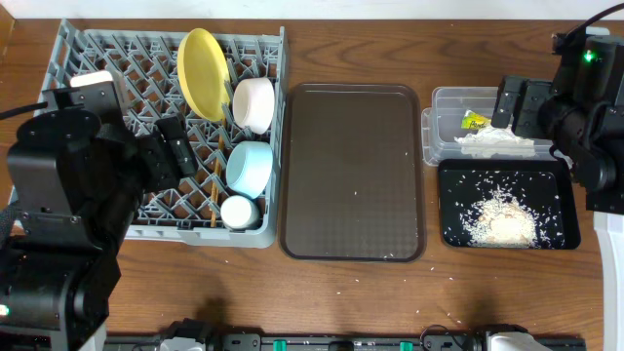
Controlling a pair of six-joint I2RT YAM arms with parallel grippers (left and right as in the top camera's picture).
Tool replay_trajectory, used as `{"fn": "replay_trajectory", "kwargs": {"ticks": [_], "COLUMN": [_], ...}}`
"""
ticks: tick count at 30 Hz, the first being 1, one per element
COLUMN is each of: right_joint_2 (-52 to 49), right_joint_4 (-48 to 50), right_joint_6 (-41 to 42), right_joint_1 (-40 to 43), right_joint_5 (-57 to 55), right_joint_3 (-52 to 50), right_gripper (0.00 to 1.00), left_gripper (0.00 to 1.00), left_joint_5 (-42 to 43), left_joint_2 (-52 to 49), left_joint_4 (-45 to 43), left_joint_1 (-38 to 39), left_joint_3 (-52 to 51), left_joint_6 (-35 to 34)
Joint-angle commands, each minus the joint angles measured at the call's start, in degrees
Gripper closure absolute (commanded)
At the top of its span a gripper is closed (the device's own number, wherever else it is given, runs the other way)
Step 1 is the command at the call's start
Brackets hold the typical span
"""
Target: Sort waste into correct bins and load items into the dishwasher
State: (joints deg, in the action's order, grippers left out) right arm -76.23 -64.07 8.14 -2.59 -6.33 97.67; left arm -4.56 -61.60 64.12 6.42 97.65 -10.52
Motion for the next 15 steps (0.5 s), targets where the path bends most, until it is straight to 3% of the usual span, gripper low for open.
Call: {"fn": "replay_trajectory", "kwargs": {"ticks": [1,12,15], "right_joint_2": [0.2,2.7,10.3], "right_joint_4": [-0.1,-1.0,3.0], "right_joint_6": [0.6,0.6,-0.3], "right_joint_1": [0.3,0.2,-0.4], "right_joint_5": [-0.7,-0.8,-1.9], "right_joint_3": [-0.1,-1.2,-9.5], "right_gripper": [0.01,0.01,0.01], "left_gripper": [0.09,0.08,0.08], "left_joint_5": [0.5,0.5,0.5], "left_joint_2": [0.2,0.2,0.2], "left_joint_4": [0.1,0.1,0.1], "left_joint_1": [-0.2,-0.2,-0.2], "left_joint_3": [0.0,0.0,0.0], "left_joint_6": [-0.1,-0.1,-0.1]}}
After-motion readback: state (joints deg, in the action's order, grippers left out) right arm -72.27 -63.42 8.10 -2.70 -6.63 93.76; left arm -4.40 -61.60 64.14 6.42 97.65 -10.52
